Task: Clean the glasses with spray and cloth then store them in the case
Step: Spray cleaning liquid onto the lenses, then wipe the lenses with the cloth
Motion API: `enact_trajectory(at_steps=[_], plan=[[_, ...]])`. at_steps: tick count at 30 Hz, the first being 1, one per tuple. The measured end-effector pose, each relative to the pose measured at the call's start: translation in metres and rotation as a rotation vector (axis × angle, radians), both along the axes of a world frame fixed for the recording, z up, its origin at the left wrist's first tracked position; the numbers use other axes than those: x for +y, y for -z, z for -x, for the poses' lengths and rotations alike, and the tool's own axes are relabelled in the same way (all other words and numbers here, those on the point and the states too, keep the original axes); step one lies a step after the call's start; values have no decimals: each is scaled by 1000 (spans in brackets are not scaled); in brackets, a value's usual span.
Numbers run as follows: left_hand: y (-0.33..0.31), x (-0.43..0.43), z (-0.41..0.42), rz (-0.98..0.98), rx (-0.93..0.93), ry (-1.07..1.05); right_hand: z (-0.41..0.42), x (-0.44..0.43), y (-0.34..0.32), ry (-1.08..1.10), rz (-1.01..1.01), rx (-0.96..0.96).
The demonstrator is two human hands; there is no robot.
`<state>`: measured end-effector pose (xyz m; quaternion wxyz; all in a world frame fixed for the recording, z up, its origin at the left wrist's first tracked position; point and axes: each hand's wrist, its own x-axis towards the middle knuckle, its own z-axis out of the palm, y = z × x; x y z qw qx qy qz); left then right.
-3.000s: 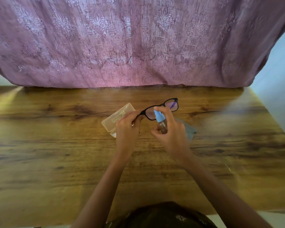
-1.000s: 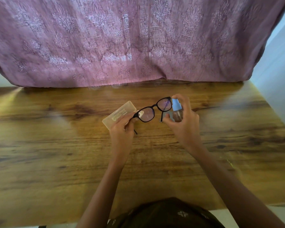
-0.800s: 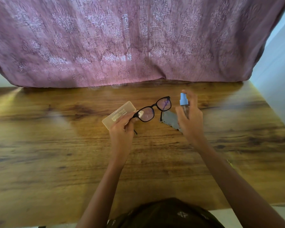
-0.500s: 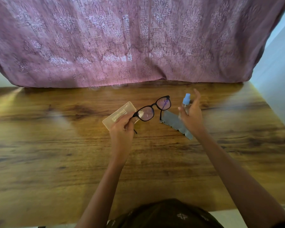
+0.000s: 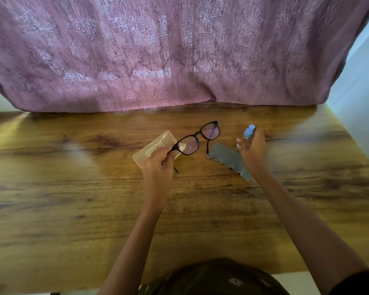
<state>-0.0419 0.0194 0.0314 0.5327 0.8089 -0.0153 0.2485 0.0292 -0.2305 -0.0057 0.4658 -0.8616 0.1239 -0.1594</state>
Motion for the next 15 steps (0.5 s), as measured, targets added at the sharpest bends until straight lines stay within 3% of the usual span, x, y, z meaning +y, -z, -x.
enact_trajectory(at_steps=[5,8,12,15], plan=[[1,1,-1,-23,-2,-10,1,-5,2,4,-86,38],[-2,1,0,-32,2,-13,14,-10,8,128,-137,155],[0,2,1,-55,7,-9,44,-21,21,103,206,299],[0,2,0,-51,15,9,57,-21,19,2,197,268]])
